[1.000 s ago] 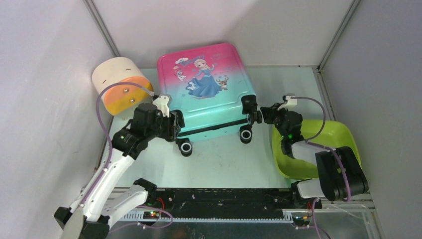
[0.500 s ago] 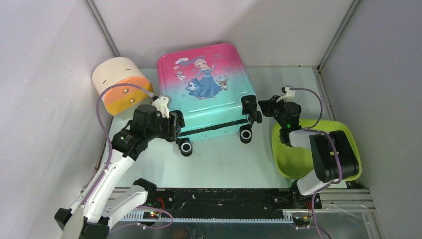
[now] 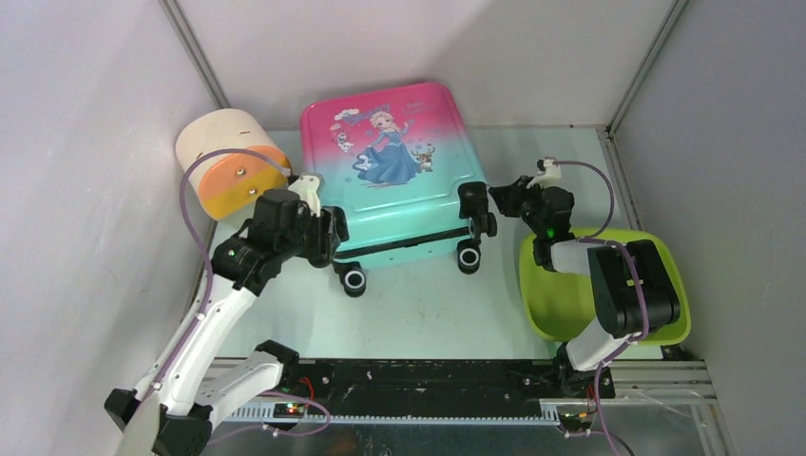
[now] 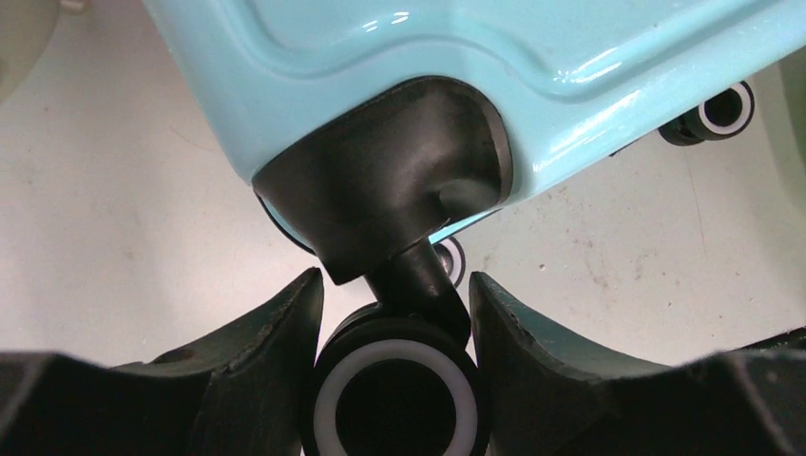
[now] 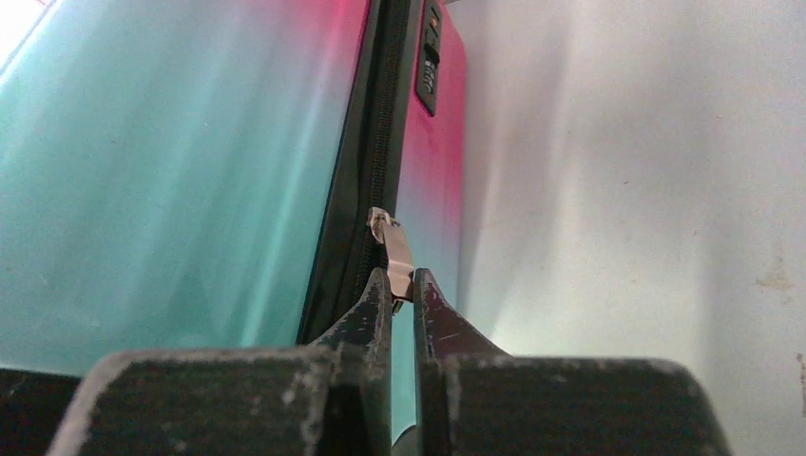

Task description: Open, take out, and arrange the luggage

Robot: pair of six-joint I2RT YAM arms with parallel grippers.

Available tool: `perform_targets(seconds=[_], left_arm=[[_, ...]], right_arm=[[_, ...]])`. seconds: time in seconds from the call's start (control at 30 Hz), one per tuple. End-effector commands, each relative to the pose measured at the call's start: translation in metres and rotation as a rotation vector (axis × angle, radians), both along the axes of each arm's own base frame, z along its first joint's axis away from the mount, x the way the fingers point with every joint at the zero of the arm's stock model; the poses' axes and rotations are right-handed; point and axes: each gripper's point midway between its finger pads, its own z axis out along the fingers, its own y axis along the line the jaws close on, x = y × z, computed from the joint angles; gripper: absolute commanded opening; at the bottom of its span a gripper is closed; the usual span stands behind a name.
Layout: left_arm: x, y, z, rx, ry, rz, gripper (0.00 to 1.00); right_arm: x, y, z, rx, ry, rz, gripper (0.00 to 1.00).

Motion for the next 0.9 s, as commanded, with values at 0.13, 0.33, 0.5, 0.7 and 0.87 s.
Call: perform_targets(seconds=[0.13, 0.33, 0.5, 0.7, 0.87], left_arm=[[0.021, -0.007, 0.088, -0.091, -0.096, 0.111, 0.65], [0.014, -0.020, 0.124, -0.081, -0.167, 0.132, 0.75], [0.011, -0.054, 0.119, -0.101, -0.134, 0.107, 0.74], [-0.003, -0.126, 0.109, -0.157, -0.120, 0.004, 0.75], [0.000, -0.172, 0.097, -0.154, -0.108, -0.006, 0.79]], right_arm=[[0.000, 0.018, 0.012, 0.022, -0.031, 0.056, 0.00], [-0.018, 0.037, 0.006, 0.031, 0.005, 0.112, 0.00], [-0.038, 0.058, 0.003, 0.034, 0.031, 0.151, 0.00], [-0.069, 0.085, 0.001, 0.044, 0.046, 0.191, 0.00], [-0.090, 0.103, -0.001, 0.038, 0.051, 0.219, 0.00]])
